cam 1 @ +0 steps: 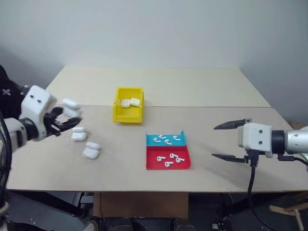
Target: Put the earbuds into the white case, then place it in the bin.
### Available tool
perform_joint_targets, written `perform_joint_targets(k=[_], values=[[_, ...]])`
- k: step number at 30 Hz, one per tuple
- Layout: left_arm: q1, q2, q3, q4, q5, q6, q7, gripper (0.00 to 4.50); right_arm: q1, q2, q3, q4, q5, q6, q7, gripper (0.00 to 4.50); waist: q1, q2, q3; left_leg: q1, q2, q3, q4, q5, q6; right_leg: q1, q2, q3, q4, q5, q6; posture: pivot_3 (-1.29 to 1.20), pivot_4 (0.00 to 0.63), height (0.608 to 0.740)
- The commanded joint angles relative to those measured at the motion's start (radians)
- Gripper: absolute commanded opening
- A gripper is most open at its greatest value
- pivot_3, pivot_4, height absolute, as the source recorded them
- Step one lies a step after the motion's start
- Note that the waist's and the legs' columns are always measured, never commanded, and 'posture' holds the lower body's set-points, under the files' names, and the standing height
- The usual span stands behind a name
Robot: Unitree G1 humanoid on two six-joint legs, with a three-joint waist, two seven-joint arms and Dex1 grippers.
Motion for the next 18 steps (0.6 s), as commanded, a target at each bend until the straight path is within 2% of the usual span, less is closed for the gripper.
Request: perform_joint_targets(k=[1,2,6,10,13,18], values=[[0.035,-0.06,-0.007,-0.099,-0.088,-0.114,-0.063,2.74,-0.011,-0.006,-0.038,-0.03,0.019,0.012,-0.011,4.5,-0.002,0.0,0.0,0.0,0.0,0.0,0.0,0.0,0.0,-0.001,0.001,0.0,0.0,0.0,0.0,0.0,0.15,0.74],[0.041,-0.12,-0.016,-0.118,-0.12,-0.142,-0.049,2.74,-0.01,-0.005,-0.037,-0.034,0.018,0.012,-0.012,4.5,-0.002,0.001,-0.001,0.0,0.0,0.0,0.0,0.0,0.0,0.0,0.001,0.0,0.0,0.0,0.0,0.0,0.15,0.74],[0.108,-0.243,-0.101,-0.15,-0.142,-0.285,-0.101,2.74,-0.012,0.0,-0.032,-0.05,0.014,0.015,-0.023,4.5,-0.007,0.002,-0.001,0.0,0.0,0.0,0.002,0.0,0.0,0.001,0.001,0.001,0.0,0.001,0.001,0.0,0.15,0.74],[0.178,-0.431,-0.108,-0.118,-0.202,-0.47,-0.116,2.74,-0.017,-0.003,-0.017,-0.073,0.013,0.023,-0.026,4.5,-0.009,0.003,-0.002,0.001,0.0,0.0,0.002,0.0,0.0,0.001,0.001,0.002,0.0,0.001,0.001,0.0,0.15,0.74],[0.208,-0.485,-0.121,-0.045,-0.215,-0.586,-0.213,2.74,-0.038,-0.015,0.01,-0.097,0.017,0.054,-0.016,4.5,-0.007,0.003,-0.002,0.001,0.0,-0.001,0.003,0.0,0.0,0.002,0.001,0.001,0.0,0.001,0.001,0.0,0.15,0.74],[0.224,-0.531,-0.142,0.101,-0.255,-0.764,-0.405,2.74,-0.158,-0.083,0.153,-0.163,0.013,0.225,0.035,4.5,-0.01,0.005,-0.003,0.002,0.0,0.0,0.004,0.0,0.0,0.002,0.001,0.002,0.0,0.0,0.003,0.0,0.15,0.74]])
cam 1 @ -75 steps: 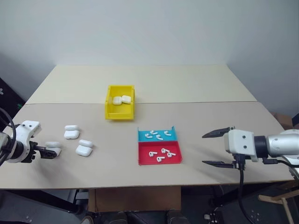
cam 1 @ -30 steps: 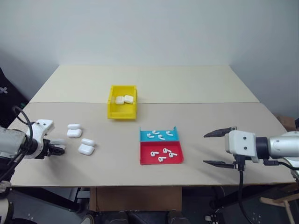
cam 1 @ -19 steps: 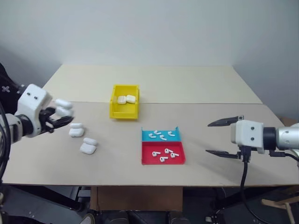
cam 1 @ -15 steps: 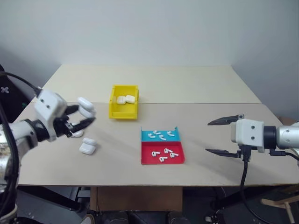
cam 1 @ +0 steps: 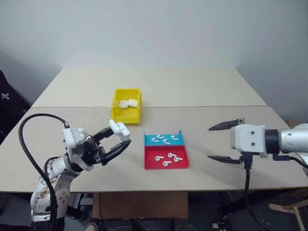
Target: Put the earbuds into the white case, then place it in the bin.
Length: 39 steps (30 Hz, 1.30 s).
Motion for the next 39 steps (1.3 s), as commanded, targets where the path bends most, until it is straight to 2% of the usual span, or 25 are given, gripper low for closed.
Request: perform_joint_targets(k=[1,5,12,15,18,21,30,33,39], values=[[0.005,-0.015,-0.012,0.078,-0.033,-0.144,-0.143,2.74,-0.111,-0.031,0.084,-0.073,0.028,0.146,0.029,4.5,0.0,0.0,0.0,0.0,0.0,0.0,0.0,0.0,0.0,0.0,0.0,0.0,0.0,-0.001,0.001,0.0,0.15,0.74],[0.0,-0.005,-0.024,0.174,-0.054,-0.251,-0.308,2.74,-0.257,0.012,0.23,-0.127,0.017,0.274,0.048,4.5,-0.002,0.0,0.0,-0.001,0.0,0.0,0.0,0.0,0.0,-0.001,0.001,0.0,0.0,-0.001,0.002,0.0,0.15,0.74],[0.005,-0.032,-0.028,0.284,-0.089,-0.357,-0.427,2.74,-0.477,0.141,0.514,-0.115,-0.107,0.432,0.062,4.5,-0.001,0.0,0.0,-0.003,0.001,0.0,0.0,0.0,0.0,-0.003,0.0,0.0,0.0,-0.001,0.002,0.0,0.15,0.74],[-0.007,-0.037,-0.029,0.324,-0.091,-0.403,-0.468,2.74,-0.523,0.173,0.59,-0.088,-0.16,0.443,0.077,3.9,0.0,0.0,0.0,-0.003,0.001,0.0,0.0,0.0,0.0,-0.003,0.0,-0.001,0.0,-0.001,0.002,0.0,0.15,0.74],[-0.006,-0.027,-0.037,0.354,-0.077,-0.445,-0.504,2.74,-0.563,0.226,0.652,-0.034,-0.222,0.471,0.052,2.88,0.001,0.001,0.0,-0.003,0.001,0.0,0.0,0.0,0.0,-0.003,0.0,-0.001,0.0,-0.001,0.002,0.0,0.15,0.74],[0.027,-0.008,-0.063,0.315,-0.084,-0.458,-0.509,2.74,-0.581,0.256,0.717,0.022,-0.293,0.466,0.052,2.88,0.0,0.001,0.0,-0.003,0.001,0.0,0.0,0.0,0.0,-0.003,0.0,-0.001,0.0,0.0,0.0,0.0,0.15,0.74],[0.06,0.016,-0.09,0.272,-0.097,-0.485,-0.514,2.74,-0.594,0.317,0.792,0.135,-0.413,0.428,0.079,2.88,-0.001,0.001,0.0,-0.004,0.001,0.0,0.0,0.0,0.0,-0.004,0.001,-0.001,0.0,0.001,-0.002,0.0,0.15,0.74],[0.066,0.009,-0.089,0.258,-0.105,-0.483,-0.508,2.74,-0.581,0.317,0.792,0.13,-0.423,0.414,0.098,2.4,-0.001,0.001,0.0,-0.004,0.001,0.0,0.0,0.0,0.0,-0.004,0.001,-0.001,0.0,0.001,-0.002,0.0,0.15,0.74],[0.074,0.006,-0.088,0.236,-0.104,-0.478,-0.484,2.74,-0.567,0.333,0.789,0.144,-0.445,0.401,0.109,2.4,-0.002,0.001,0.0,-0.004,0.001,0.0,0.0,0.0,0.0,-0.004,0.001,-0.001,0.0,0.001,-0.002,0.0,0.15,0.74]])
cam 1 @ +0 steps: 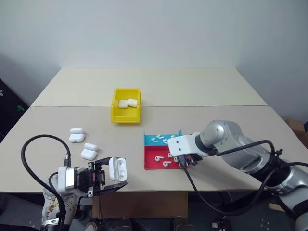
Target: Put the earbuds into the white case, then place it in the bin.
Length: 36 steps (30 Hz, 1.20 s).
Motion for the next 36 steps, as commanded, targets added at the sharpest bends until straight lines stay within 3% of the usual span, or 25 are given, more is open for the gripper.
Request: perform_joint_targets(k=[1,36], values=[[0.007,0.003,0.003,-0.036,-0.017,-0.008,0.014,2.74,0.002,0.015,-0.017,0.003,-0.021,-0.025,0.005,2.4,-0.001,0.0,0.0,0.0,0.0,0.0,0.0,0.0,0.0,0.0,0.0,0.0,0.0,0.0,0.0,0.0,0.15,0.74],[0.025,0.019,-0.007,-0.038,0.053,-0.051,0.103,2.74,0.032,0.11,-0.021,0.169,-0.119,-0.142,0.053,2.4,-0.019,0.0,0.0,0.0,0.0,0.0,0.0,0.0,0.0,0.0,0.0,0.0,0.0,0.0,0.0,0.0,0.15,0.74]])
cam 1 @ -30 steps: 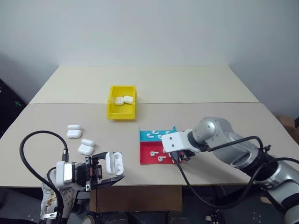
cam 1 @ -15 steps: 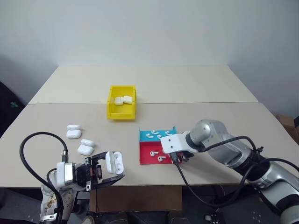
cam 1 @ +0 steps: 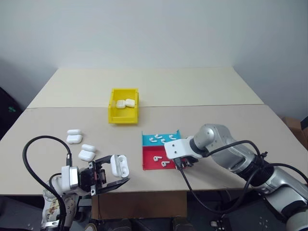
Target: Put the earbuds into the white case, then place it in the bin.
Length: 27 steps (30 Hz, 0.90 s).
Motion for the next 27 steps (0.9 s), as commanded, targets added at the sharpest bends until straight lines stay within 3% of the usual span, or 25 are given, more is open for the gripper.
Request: perform_joint_targets(k=[1,12,16,27], values=[[0.008,0.014,0.002,-0.037,0.009,-0.024,0.019,2.74,-0.002,0.002,-0.025,-0.001,-0.014,-0.02,0.006,2.4,0.0,0.0,0.0,0.0,0.0,0.0,0.0,0.0,0.0,0.0,0.0,0.0,0.0,0.0,0.0,0.0,0.15,0.74],[-0.003,0.012,-0.008,-0.025,0.016,-0.042,0.029,2.74,-0.017,0.01,-0.037,0.015,-0.019,-0.033,0.015,2.4,-0.001,0.0,0.0,0.0,0.0,0.0,0.0,0.0,0.0,0.0,0.0,0.0,0.0,0.0,0.0,0.0,0.15,0.74],[0.012,0.021,-0.012,-0.042,0.027,-0.03,0.055,2.74,-0.016,0.006,-0.036,0.019,-0.019,-0.048,0.024,1.26,-0.001,0.0,0.0,0.0,0.0,0.0,0.0,0.0,0.0,0.0,0.0,0.0,0.0,0.0,0.0,0.0,0.15,0.74],[0.023,0.028,-0.02,-0.043,0.04,-0.049,0.073,2.74,-0.012,0.019,-0.041,0.027,-0.025,-0.056,0.018,1.26,-0.002,0.0,0.0,0.0,0.0,0.0,-0.001,0.0,0.0,0.0,0.0,0.0,0.0,-0.001,0.001,0.0,0.15,0.74]])
